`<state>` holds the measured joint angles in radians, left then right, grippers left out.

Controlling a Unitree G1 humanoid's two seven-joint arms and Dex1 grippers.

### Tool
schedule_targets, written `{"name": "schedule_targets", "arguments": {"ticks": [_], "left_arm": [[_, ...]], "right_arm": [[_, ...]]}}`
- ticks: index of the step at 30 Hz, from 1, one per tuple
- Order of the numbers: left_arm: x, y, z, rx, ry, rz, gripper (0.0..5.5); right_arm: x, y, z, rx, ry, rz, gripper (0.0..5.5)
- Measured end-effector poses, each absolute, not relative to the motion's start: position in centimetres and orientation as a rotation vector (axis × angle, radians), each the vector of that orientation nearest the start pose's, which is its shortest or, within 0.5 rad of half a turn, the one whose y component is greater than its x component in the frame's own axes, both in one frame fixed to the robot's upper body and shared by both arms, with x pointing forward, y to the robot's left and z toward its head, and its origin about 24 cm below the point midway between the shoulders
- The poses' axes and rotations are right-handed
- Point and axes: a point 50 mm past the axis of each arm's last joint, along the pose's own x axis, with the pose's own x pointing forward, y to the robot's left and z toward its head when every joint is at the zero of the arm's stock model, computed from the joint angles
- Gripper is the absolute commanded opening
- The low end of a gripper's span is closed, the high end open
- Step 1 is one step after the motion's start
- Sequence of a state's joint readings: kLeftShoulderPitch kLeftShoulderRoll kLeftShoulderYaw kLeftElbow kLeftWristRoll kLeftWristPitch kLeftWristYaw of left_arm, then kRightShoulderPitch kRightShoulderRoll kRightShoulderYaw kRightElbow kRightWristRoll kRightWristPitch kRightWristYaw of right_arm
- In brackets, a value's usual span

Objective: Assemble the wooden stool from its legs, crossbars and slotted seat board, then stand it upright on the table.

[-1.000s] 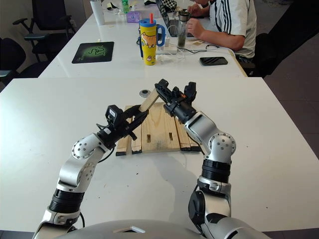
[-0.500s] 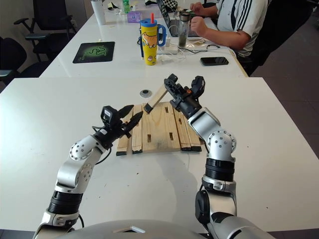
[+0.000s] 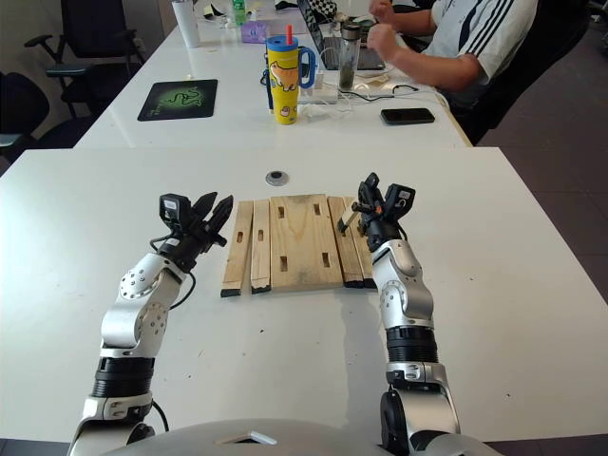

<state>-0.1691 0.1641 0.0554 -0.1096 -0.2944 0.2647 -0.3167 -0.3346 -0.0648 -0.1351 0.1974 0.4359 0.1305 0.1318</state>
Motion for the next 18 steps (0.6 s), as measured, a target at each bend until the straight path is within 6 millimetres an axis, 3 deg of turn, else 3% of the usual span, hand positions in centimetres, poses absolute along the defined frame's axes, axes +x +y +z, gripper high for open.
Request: {"name": "schedule_targets", "arguments": {"ticks": [11,18], "left_arm": [[28.2,16.3,9.2,-0.136,-0.025,-0.338,1.86],[28.3,16.4,9.3,-0.136,-0.025,-0.332,1.86]], "right_arm": [[30.9,-16.1,6.9,0.338,-0.048,0.065,0.43],[30.8,-15.1,5.9,0.176,-0.098,0.124,0.43]]}}
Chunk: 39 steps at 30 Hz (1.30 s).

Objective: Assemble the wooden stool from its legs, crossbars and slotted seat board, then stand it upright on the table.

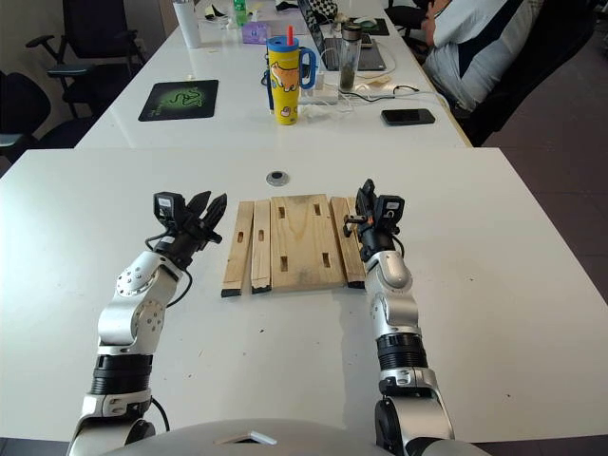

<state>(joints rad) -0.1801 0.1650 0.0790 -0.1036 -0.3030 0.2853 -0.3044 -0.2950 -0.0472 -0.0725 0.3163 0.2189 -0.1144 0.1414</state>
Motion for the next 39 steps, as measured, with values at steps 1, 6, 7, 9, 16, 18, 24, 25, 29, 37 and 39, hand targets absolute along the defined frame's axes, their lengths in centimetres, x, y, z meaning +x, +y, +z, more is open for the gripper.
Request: {"name": "schedule_targets", "arguments": {"ticks": [1,6,7,9,16,18,24,25,29,37,39], "left_arm": [[28.3,16.4,9.3,-0.137,-0.025,-0.332,1.86],[28.3,16.4,9.4,-0.137,-0.028,-0.325,1.86],[28.3,16.4,9.5,-0.136,-0.032,-0.325,1.86],[28.3,16.4,9.7,-0.134,-0.039,-0.325,1.86],[28.3,16.4,9.7,-0.135,-0.041,-0.318,1.86],[28.3,16.6,9.8,-0.136,-0.045,-0.312,1.86],[28.4,16.6,9.9,-0.137,-0.053,-0.309,1.86],[28.4,16.6,9.9,-0.137,-0.055,-0.307,1.86],[28.4,16.3,9.9,-0.151,-0.063,-0.301,1.86],[28.4,16.0,10.0,-0.165,-0.079,-0.289,1.86],[28.4,15.9,10.0,-0.167,-0.083,-0.287,1.86]], "right_arm": [[30.7,-14.9,5.8,0.132,-0.109,0.147,0.43],[30.1,-14.6,5.1,0.051,-0.138,0.168,0.43],[30.0,-14.6,5.0,0.045,-0.143,0.168,0.43],[30.0,-14.5,5.0,0.017,-0.145,0.176,0.43],[29.8,-14.4,4.5,0.032,-0.065,0.171,1.19],[29.8,-14.1,5.3,0.043,-0.068,0.170,1.24],[32.3,-12.0,15.9,0.075,-0.373,0.218,1.24],[32.5,-11.8,17.3,0.071,-0.412,0.224,1.24],[33.5,-11.3,21.0,0.045,-0.474,0.247,1.24],[36.8,-12.6,19.3,-0.028,-0.274,0.249,1.24],[36.7,-13.2,14.5,-0.032,-0.079,0.267,1.24]]}}
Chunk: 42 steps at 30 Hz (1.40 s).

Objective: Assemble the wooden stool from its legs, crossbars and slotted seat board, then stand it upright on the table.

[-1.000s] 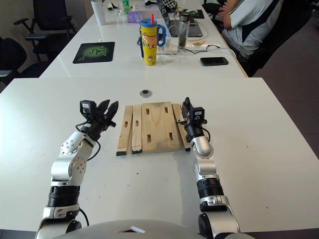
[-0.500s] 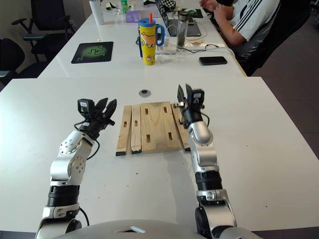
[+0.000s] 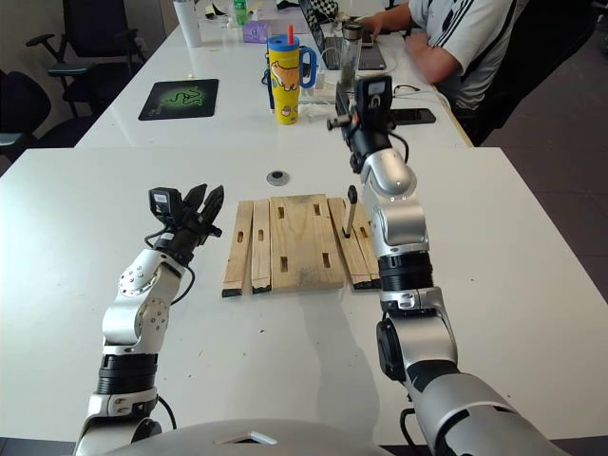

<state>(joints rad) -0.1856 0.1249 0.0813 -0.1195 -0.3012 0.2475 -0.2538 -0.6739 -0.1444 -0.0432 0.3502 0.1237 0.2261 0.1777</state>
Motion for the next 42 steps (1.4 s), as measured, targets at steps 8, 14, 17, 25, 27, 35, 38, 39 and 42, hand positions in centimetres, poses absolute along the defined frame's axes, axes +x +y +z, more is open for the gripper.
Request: {"name": "schedule_targets", "arguments": {"ticks": [8,14,17,25,27,35,38,39,42], "left_arm": [[28.4,16.4,10.2,-0.158,-0.089,-0.273,1.86],[28.4,16.3,10.2,-0.158,-0.088,-0.278,1.86],[28.4,16.3,10.1,-0.157,-0.088,-0.279,1.86],[28.1,16.4,10.0,-0.159,-0.086,-0.268,1.86],[27.8,16.5,9.8,-0.161,-0.079,-0.259,1.86],[27.2,16.9,9.5,-0.161,-0.072,-0.230,1.86],[27.0,16.9,9.4,-0.161,-0.066,-0.224,1.86],[27.0,16.9,9.4,-0.160,-0.067,-0.225,1.86],[27.0,16.9,9.5,-0.159,-0.070,-0.226,1.86]], "right_arm": [[35.9,-13.1,12.9,-0.048,-0.062,0.291,1.24],[35.2,-12.9,13.7,0.013,-0.176,0.286,1.24],[34.6,-13.5,17.2,0.012,-0.379,0.235,1.24],[34.4,-17.4,22.2,-0.065,-0.511,0.108,1.24],[34.2,-18.6,19.6,-0.076,-0.384,0.093,1.24],[28.3,-19.7,8.2,-0.139,0.050,0.224,1.24],[27.2,-19.4,7.6,-0.129,0.092,0.250,1.24],[26.9,-19.2,7.6,-0.123,0.100,0.263,1.24],[26.1,-18.5,7.7,-0.088,0.133,0.298,1.24]]}}
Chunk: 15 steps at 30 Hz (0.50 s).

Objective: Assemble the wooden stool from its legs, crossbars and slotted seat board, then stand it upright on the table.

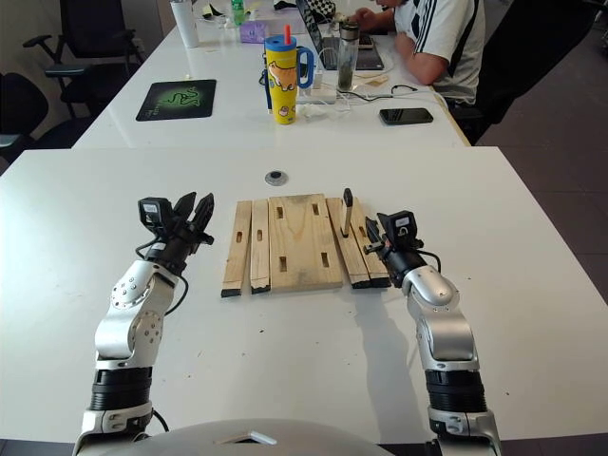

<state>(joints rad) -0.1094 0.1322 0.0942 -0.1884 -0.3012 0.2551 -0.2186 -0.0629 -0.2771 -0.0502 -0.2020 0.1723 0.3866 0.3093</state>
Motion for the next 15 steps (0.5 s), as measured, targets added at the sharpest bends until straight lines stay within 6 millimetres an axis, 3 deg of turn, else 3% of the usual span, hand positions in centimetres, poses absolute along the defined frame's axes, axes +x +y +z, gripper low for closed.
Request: {"name": "schedule_targets", "arguments": {"ticks": [6,8,11,15], "left_arm": [[26.9,16.9,9.7,-0.155,-0.073,-0.229,1.86],[26.6,17.0,9.5,-0.155,-0.063,-0.224,1.86],[26.4,17.0,9.1,-0.149,-0.046,-0.222,1.86],[26.3,16.9,9.3,-0.146,-0.055,-0.224,1.86]], "right_arm": [[23.3,-18.0,6.4,-0.068,0.277,0.374,1.24],[22.2,-18.3,5.7,-0.078,0.344,0.390,1.50],[21.8,-18.4,5.4,-0.074,0.394,0.390,1.93],[21.3,-18.2,5.5,-0.048,0.431,0.421,1.93]]}}
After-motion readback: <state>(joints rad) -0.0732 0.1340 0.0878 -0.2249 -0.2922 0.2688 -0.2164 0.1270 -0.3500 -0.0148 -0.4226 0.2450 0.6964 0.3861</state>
